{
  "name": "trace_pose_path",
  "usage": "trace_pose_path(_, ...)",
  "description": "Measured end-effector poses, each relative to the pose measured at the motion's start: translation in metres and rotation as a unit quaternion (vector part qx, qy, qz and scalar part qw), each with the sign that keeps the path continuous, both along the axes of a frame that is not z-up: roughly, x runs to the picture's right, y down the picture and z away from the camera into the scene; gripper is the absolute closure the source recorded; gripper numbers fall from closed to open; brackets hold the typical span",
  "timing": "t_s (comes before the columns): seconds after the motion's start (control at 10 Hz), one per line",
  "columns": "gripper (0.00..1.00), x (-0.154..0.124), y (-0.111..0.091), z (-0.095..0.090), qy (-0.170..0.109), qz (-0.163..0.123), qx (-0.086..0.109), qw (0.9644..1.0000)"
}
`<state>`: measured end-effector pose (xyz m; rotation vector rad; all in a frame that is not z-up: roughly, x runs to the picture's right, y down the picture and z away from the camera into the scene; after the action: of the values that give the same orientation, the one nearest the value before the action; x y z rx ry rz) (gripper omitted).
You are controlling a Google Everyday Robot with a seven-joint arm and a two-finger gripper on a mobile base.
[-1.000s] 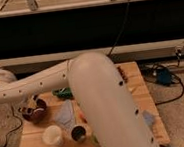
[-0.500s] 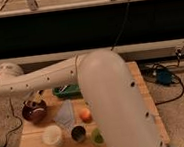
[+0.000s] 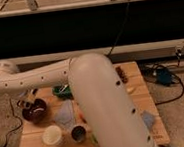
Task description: Wipe purple bowl with eraser
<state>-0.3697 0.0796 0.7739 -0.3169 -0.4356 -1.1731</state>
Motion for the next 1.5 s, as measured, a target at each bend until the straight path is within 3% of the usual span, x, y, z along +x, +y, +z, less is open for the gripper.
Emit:
trace_pose_path(0.4, 1.0, -0.012, 0.031, 0.007, -0.029, -0.024, -0.057, 0.9977)
trace_pose_path(0.7, 1.0, 0.017, 0.049, 0.009, -0.011, -0.02, -0.081, 0.9964)
trace_pose_path(1.1, 1.0, 0.058, 0.039, 0.009, 0.024, 0.003, -0.072, 0.9971)
trace_pose_path(1.5, 1.0, 0.033, 0.005, 0.045, 0.01, -0.008, -0.058, 0.9982)
